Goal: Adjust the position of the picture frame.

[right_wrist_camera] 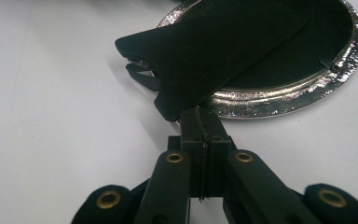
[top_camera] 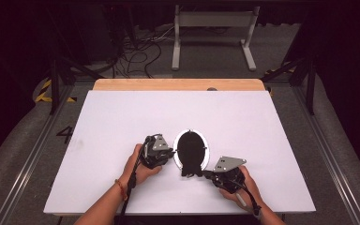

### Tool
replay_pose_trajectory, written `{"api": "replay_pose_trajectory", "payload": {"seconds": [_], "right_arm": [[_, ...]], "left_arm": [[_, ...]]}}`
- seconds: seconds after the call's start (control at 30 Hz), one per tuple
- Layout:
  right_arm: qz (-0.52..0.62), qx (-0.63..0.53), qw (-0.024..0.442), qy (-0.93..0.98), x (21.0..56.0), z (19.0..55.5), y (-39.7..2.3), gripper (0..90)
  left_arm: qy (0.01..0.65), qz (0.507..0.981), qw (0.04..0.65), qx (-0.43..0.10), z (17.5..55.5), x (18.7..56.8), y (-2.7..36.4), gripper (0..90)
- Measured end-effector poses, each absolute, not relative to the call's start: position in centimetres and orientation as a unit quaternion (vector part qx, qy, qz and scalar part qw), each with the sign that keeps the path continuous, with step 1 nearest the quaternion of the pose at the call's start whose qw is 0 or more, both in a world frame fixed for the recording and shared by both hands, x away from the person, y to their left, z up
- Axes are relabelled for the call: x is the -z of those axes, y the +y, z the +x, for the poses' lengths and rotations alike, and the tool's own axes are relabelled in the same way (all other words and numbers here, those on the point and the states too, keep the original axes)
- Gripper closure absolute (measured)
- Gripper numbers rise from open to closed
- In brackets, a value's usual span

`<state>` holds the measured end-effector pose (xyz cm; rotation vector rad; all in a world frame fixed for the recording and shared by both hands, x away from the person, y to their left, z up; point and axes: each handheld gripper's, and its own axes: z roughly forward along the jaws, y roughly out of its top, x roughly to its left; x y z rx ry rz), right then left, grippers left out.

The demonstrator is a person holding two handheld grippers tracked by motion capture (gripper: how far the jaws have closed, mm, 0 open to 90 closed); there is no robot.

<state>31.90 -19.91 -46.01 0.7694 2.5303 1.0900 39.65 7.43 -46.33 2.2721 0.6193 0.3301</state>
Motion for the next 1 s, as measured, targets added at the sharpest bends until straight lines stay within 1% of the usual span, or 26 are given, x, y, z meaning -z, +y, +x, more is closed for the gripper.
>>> {"api": "replay_pose_trajectory", "payload": {"seconds": [0.2, 0.27, 0.37, 0.43, 0.5, 0.57, 0.6, 0.63, 0.77, 0.87, 0.9, 0.93, 1.0], "right_arm": [[0.268, -0.377, 0.141, 0.875, 46.0, 31.8, -19.9, 90.0], [0.268, -0.377, 0.142, 0.875, 46.0, 31.8, -19.9, 90.0], [0.269, -0.376, 0.142, 0.875, 46.0, 31.8, -19.8, 90.0], [0.269, -0.376, 0.142, 0.875, 46.0, 31.7, -19.8, 89.7], [0.269, -0.373, 0.146, 0.876, 46.0, 31.7, -19.8, 89.5], [0.268, -0.371, 0.147, 0.877, 46.0, 31.6, -19.7, 89.2], [0.267, -0.371, 0.147, 0.877, 46.0, 31.7, -19.8, 89.0], [0.267, -0.373, 0.144, 0.877, 46.0, 31.7, -19.8, 88.6], [0.264, -0.378, 0.136, 0.877, 46.0, 31.8, -20.1, 86.4], [0.258, -0.385, 0.134, 0.876, 45.4, 31.6, -20.4, 84.7], [0.256, -0.391, 0.135, 0.874, 44.9, 31.5, -20.6, 82.6], [0.256, -0.391, 0.135, 0.874, 44.9, 31.5, -20.6, 82.6], [0.255, -0.397, 0.130, 0.872, 44.4, 31.3, -20.8, 79.4]], "left_arm": [[0.241, 0.888, 0.369, -0.134, 39.4, 46.3, 7.3, 81.7], [0.242, 0.888, 0.368, -0.134, 39.4, 46.3, 7.2, 83.4], [0.237, 0.889, 0.376, -0.113, 39.5, 46.3, 7.1, 89.2], [0.234, 0.888, 0.378, -0.117, 39.6, 46.4, 6.9, 89.5], [0.231, 0.889, 0.376, -0.122, 39.6, 46.3, 6.9, 88.4], [0.231, 0.890, 0.375, -0.122, 39.6, 46.3, 6.9, 84.2], [0.232, 0.890, 0.374, -0.119, 39.6, 46.3, 7.0, 84.2], [0.225, 0.893, 0.370, -0.123, 39.4, 46.2, 7.1, 81.9], [0.195, 0.895, 0.374, -0.144, 38.6, 45.2, 7.3, 83.2], [0.192, 0.888, 0.390, -0.152, 37.6, 44.2, 8.1, 82.5], [0.190, 0.886, 0.394, -0.153, 37.0, 44.0, 8.7, 81.9], [0.190, 0.886, 0.394, -0.153, 37.0, 44.0, 8.7, 81.3], [0.187, 0.887, 0.389, -0.162, 36.1, 43.6, 10.0, 80.5]]}}
